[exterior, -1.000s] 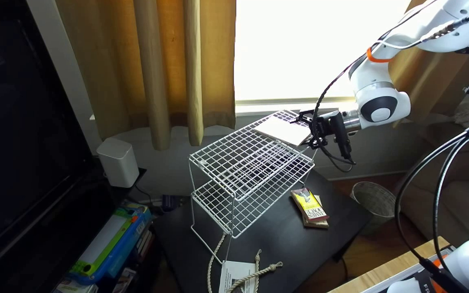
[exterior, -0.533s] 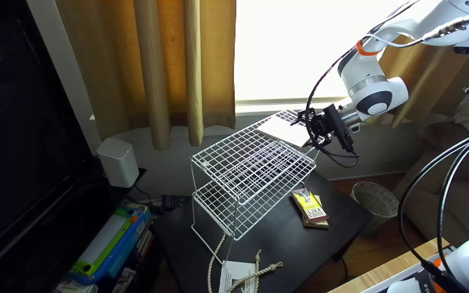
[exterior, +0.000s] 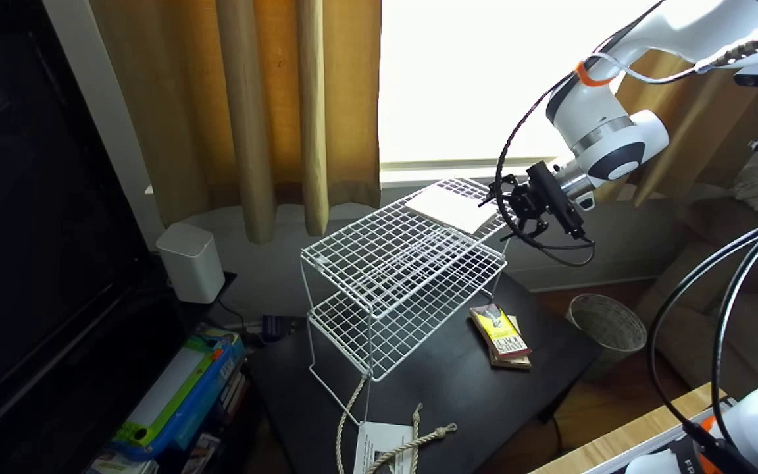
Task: Move the book from the bottom shelf to the top shelf
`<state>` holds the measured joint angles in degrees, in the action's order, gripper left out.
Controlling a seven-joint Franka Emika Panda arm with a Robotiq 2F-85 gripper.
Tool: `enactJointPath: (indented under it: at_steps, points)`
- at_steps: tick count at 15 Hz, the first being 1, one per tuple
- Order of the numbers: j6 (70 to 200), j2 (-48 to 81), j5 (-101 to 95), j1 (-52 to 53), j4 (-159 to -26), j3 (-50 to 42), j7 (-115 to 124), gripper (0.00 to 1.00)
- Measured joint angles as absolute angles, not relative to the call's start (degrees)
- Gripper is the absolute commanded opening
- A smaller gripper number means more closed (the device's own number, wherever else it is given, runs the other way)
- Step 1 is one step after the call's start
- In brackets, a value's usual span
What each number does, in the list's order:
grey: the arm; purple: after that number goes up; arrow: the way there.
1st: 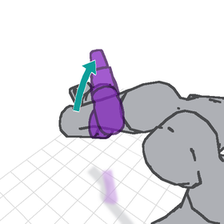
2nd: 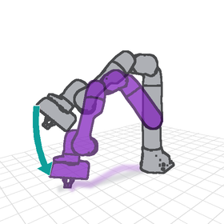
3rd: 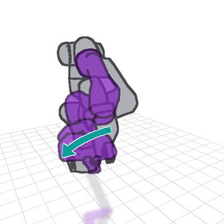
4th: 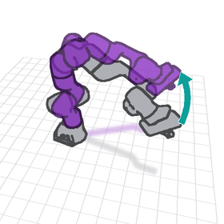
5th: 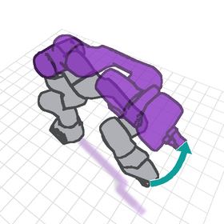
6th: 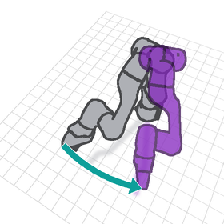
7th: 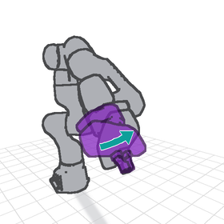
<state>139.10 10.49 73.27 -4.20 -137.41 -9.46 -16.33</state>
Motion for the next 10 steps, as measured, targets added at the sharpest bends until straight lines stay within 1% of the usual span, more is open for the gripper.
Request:
enactJointPath:
  at_steps: [7, 10]
  points:
    - [141.29, 8.28, 71.72, -4.54, -139.01, -9.32, -16.34, 1.0]
    - [147.35, 6.9, 66.7, -4.26, -140.41, -8.88, -14.68, 1.0]
